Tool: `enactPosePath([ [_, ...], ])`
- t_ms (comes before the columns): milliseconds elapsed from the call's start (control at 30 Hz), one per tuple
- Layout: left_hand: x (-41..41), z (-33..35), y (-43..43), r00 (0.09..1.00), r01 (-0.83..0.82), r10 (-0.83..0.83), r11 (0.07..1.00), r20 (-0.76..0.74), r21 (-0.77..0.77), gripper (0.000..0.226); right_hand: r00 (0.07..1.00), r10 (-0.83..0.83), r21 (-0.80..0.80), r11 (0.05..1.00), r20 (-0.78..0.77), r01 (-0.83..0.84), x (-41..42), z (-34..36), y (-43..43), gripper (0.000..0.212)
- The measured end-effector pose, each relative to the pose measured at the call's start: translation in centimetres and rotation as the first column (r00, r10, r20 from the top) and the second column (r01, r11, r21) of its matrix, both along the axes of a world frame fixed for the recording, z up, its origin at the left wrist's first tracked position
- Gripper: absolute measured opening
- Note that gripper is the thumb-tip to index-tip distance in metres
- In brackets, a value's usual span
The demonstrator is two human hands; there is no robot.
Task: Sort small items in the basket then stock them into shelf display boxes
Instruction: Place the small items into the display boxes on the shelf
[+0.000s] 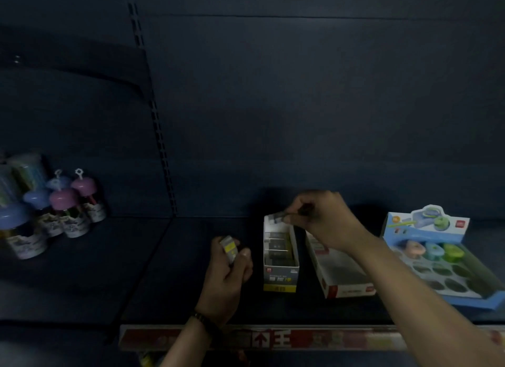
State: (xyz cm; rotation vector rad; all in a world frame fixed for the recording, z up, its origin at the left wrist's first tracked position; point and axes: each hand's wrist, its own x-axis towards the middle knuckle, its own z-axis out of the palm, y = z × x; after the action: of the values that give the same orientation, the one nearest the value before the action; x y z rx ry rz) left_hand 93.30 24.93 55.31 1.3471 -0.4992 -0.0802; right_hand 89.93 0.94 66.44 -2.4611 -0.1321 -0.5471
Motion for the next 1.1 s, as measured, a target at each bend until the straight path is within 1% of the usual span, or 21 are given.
enactPosePath([
  [67,0.1,-0.1,0.0,1.0,0.006,-0.007,1.0,0.009,0.03,0.02,0.993,-0.048,-0.051,0.998,-0.105,0.043,0.2,-0.2,-0.8,0.01],
  [133,0.2,-0.3,0.0,1.0,0.008,-0.01,0.997,0.021,0.072,0.013,0.978,-0.072,-0.111,0.992,-0.195,0.051,0.8,-0.6,-0.6,0.008],
  [300,-0.1,-0.2,-0.1,0.998,0.054,-0.057,0.993,0.031,0.102,0.013,0.957,-0.174,-0.269,0.957,-0.233,0.108,2.9,-2.0,0.8,0.009],
  [333,-0.1,-0.2,-0.1,0.998,0.055,-0.058,0.992,0.03,0.11,0.013,0.946,-0.194,-0.302,0.947,-0.258,0.112,3.4,-2.3,0.9,0.008],
  [400,-0.1,-0.2,-0.1,0.999,0.047,-0.049,0.991,0.011,0.125,0.017,0.911,-0.208,-0.357,0.931,-0.355,0.074,4.2,-2.9,0.9,0.014],
  [467,0.0,-0.1,-0.1,0.999,0.035,-0.034,0.992,-0.011,0.125,0.016,0.881,-0.2,-0.349,0.936,-0.428,0.043,4.6,-3.1,1.0,0.022],
  [500,0.0,-0.1,-0.1,1.0,0.025,-0.023,0.992,-0.017,0.122,0.015,0.878,-0.189,-0.347,0.938,-0.44,0.028,4.7,-3.1,1.1,0.024],
  [667,0.4,-0.1,0.0,1.0,-0.021,0.02,0.994,0.012,0.11,0.014,0.858,-0.098,-0.272,0.961,-0.505,-0.05,4.3,-1.9,1.5,0.023],
  [700,0.4,0.0,0.0,1.0,-0.023,0.023,0.995,0.001,0.094,0.014,0.868,-0.108,-0.297,0.954,-0.485,-0.047,4.0,-1.5,1.6,0.022],
  [733,0.3,0.1,0.0,1.0,-0.019,0.02,0.997,-0.013,0.072,0.015,0.894,-0.128,-0.331,0.943,-0.43,-0.025,3.6,-1.2,1.8,0.02],
  [767,0.3,0.2,-0.1,1.0,-0.013,0.014,0.999,-0.025,0.052,0.016,0.927,-0.124,-0.324,0.946,-0.354,0.002,3.0,-0.8,2.1,0.019],
  [800,0.2,0.3,-0.2,0.999,-0.006,0.007,0.999,-0.033,0.032,0.017,0.957,-0.082,-0.256,0.967,-0.28,0.008,2.5,-0.5,2.6,0.019],
  [867,0.1,0.5,-0.4,0.999,0.014,-0.014,1.0,-0.047,0.003,0.02,0.979,0.064,-0.046,0.996,-0.194,-0.074,1.3,-0.2,3.7,0.021],
  [933,0.0,0.7,-0.4,0.998,0.04,-0.041,0.999,-0.045,-0.025,0.023,0.969,0.162,0.085,0.985,-0.186,-0.148,0.5,-0.3,4.7,0.02],
  [1100,-0.6,1.3,-0.2,0.998,0.048,-0.05,0.998,-0.026,-0.051,0.031,0.951,0.22,0.245,0.955,-0.216,-0.166,0.7,-1.0,5.3,0.015],
])
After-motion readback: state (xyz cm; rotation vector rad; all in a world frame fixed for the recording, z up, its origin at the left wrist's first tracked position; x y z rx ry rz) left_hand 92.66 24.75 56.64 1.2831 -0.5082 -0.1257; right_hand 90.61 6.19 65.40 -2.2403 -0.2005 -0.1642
